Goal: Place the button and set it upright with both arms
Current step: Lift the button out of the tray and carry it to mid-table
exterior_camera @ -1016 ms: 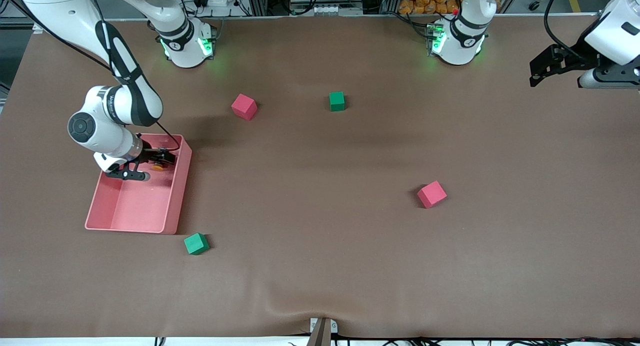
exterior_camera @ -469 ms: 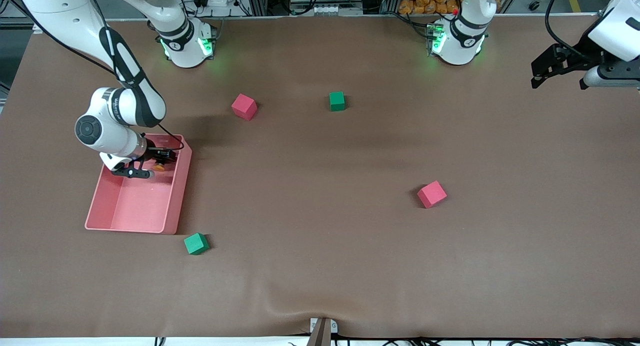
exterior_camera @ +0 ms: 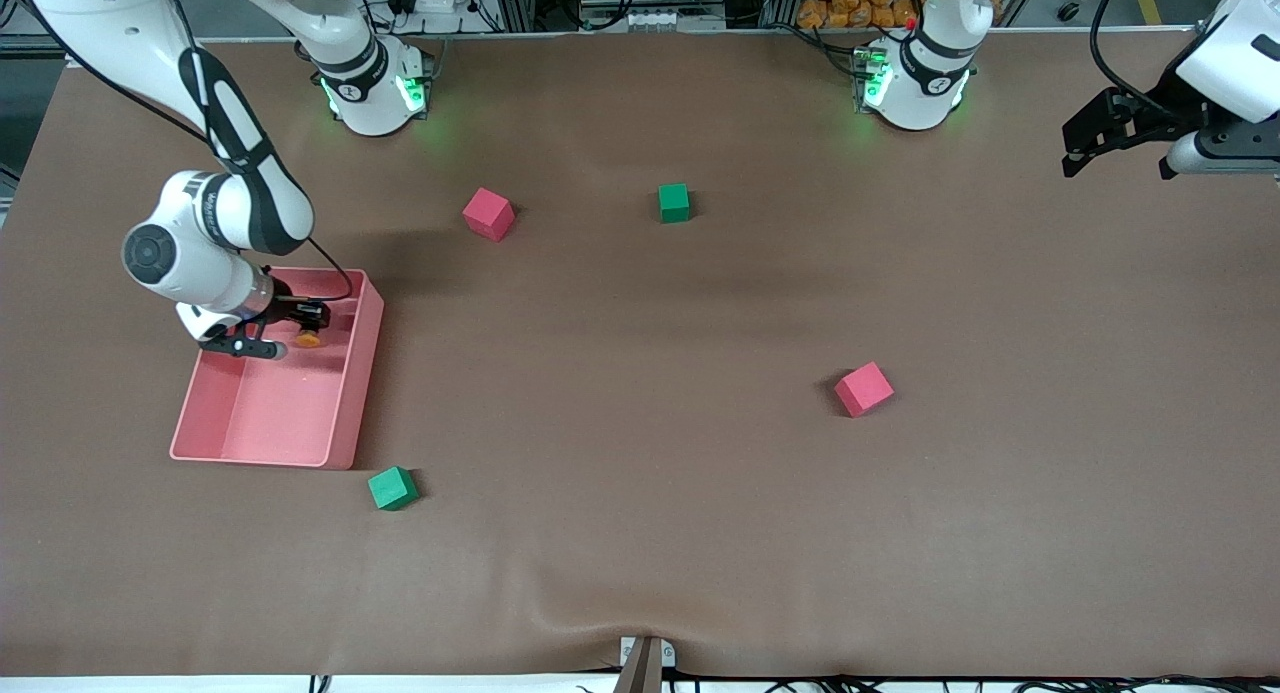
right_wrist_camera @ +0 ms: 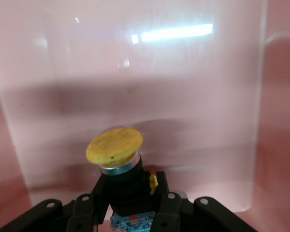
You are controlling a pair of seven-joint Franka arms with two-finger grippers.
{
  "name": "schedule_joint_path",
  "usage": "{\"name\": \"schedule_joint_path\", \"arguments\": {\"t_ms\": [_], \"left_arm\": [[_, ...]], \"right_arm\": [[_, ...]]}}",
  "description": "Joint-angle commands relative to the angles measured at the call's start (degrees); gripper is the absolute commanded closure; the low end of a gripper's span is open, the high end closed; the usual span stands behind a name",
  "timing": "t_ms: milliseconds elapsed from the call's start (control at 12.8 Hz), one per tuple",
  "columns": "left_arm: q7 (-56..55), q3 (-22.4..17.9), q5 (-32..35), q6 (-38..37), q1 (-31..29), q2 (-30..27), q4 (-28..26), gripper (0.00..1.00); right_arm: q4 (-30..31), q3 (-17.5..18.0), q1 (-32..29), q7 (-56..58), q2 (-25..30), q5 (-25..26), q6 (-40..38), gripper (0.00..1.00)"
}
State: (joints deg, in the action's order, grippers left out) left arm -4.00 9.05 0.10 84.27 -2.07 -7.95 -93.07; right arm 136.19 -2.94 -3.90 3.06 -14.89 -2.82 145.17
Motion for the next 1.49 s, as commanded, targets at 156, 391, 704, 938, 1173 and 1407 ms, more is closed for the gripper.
{"name": "schedule_joint_path", "arguments": {"t_ms": [156, 391, 704, 938, 1173, 1407], "left_arm": [[-0.31, 0.27, -0.54, -0.16, -0.56, -0.75, -0.36, 0.00], [-0.31, 0.36, -0.54, -0.34, -0.47, -0.92, -0.36, 0.00], [-0.22, 0.36, -0.54, -2.09, -0.47, -1.01, -0.80, 0.00], [-0.22, 1.75, -0.63, -3.76, -0.12, -2.15, -2.91, 0.00], [-0.22, 2.38, -0.72, -4.03, -0.39, -2.68, -4.31, 0.00], [-0.22, 2.38, -0.72, -3.94, -0.47, -3.38, -5.72, 0.00]], "right_arm": [[-7.40, 0.57, -0.76, 9.41, 8.64, -0.78, -14.25, 1.00], [-17.51, 1.18, 3.26, 9.24, 9.61, -0.87, -29.38, 1.00], [-26.85, 1.28, 14.16, 6.27, 8.92, -1.40, -35.31, 1.00], [-30.96, 1.28, 20.84, -4.44, 5.68, -4.12, -34.61, 1.00], [-39.04, 1.19, 29.01, -18.92, -2.40, -4.04, -33.04, 1.00], [-45.90, 1.19, 36.05, -30.01, -10.92, -3.86, -28.03, 1.00]]}}
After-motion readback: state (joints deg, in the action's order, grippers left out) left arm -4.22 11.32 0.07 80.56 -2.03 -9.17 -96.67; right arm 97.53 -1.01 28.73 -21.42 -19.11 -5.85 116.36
